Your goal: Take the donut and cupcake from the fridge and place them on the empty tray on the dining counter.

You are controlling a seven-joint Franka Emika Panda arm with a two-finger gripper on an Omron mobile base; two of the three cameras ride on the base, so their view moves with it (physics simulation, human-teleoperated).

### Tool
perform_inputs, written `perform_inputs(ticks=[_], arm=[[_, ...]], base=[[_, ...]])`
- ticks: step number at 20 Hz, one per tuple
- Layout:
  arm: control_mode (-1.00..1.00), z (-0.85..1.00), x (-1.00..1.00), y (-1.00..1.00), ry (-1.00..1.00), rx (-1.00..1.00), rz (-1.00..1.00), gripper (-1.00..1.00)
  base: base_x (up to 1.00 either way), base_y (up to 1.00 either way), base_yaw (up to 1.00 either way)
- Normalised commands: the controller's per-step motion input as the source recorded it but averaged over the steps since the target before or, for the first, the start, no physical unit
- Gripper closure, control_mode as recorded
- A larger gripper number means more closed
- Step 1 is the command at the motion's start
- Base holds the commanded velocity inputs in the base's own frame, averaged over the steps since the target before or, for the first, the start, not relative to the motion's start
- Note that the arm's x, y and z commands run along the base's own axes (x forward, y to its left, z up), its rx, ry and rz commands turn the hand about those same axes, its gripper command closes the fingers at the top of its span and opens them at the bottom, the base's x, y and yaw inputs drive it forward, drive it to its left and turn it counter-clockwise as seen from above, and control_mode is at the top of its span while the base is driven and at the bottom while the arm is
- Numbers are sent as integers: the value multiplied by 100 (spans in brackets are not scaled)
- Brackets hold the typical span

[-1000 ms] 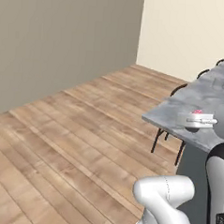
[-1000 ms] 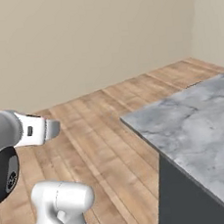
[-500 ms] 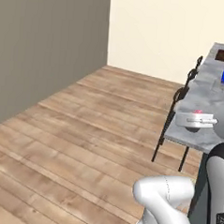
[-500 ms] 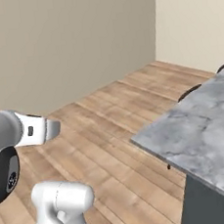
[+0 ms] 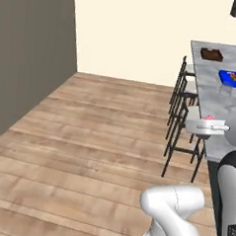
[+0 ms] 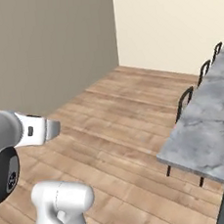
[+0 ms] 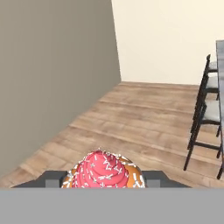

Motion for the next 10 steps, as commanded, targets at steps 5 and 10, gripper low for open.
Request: perform_inputs(ticks=[5,10], arm=[[100,0,0,0,0,0,0,100],[100,0,0,0,0,0,0,100]], base=[[100,100,-47],[100,94,-48]])
